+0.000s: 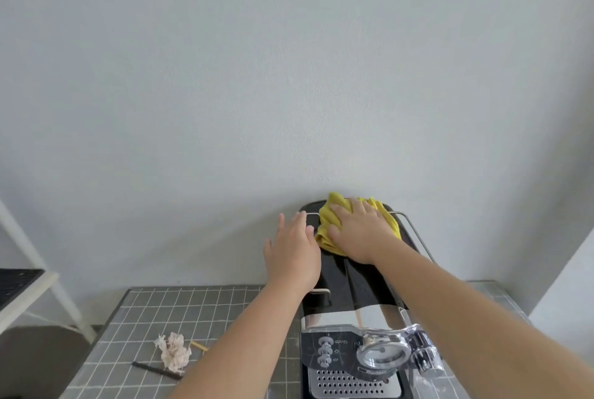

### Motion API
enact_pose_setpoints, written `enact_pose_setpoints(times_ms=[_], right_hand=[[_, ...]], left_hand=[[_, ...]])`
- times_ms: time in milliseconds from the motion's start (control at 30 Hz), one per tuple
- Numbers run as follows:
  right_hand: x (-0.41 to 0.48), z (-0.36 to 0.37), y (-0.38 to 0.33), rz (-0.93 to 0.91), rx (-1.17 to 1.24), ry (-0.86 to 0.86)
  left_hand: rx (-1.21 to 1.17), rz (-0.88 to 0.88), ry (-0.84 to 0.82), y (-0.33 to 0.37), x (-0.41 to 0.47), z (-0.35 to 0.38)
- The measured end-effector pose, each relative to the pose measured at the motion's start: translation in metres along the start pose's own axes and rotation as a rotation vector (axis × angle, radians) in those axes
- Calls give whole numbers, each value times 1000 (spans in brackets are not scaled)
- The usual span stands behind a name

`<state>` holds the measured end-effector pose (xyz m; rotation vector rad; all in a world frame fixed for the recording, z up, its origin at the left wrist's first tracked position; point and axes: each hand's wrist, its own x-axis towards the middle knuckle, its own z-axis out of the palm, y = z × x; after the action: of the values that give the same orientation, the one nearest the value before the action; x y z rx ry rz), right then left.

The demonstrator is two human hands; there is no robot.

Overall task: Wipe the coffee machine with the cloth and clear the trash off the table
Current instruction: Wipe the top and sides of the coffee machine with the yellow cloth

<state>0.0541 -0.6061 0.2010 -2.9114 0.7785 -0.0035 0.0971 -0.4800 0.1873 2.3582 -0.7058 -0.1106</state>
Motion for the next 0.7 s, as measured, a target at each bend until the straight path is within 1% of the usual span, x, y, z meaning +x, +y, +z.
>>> enact_pose_setpoints(times_ms=[133,200,233,367,433,500,600,667,700], right_hand=[[-60,6,-3,-347,-72,-59],[-59,2,2,-421,-59,-92],[-51,-1,3,-403,-55,-107],[-31,0,-4,-161,-54,-40],[-50,5,-15,-145,-85,-30],[-81,8,-15,-196,-85,-20],[-118,6,4,-242,-4,-15],[-118,4,12,-179,22,-31],[-112,4,10,-115,9,-37]], left_hand=[[-197,15,-128,-2,4,-2],[-210,38,-170,-1,4,-3],[-185,50,-182,-1,4,-5],[-87,94,-191,6,-1,-11],[-59,93,-180,7,-3,-14],[-24,95,-164,8,-3,-15],[8,87,-173,8,-1,-15],[31,99,-184,7,0,-13],[33,109,-188,7,-1,-13]])
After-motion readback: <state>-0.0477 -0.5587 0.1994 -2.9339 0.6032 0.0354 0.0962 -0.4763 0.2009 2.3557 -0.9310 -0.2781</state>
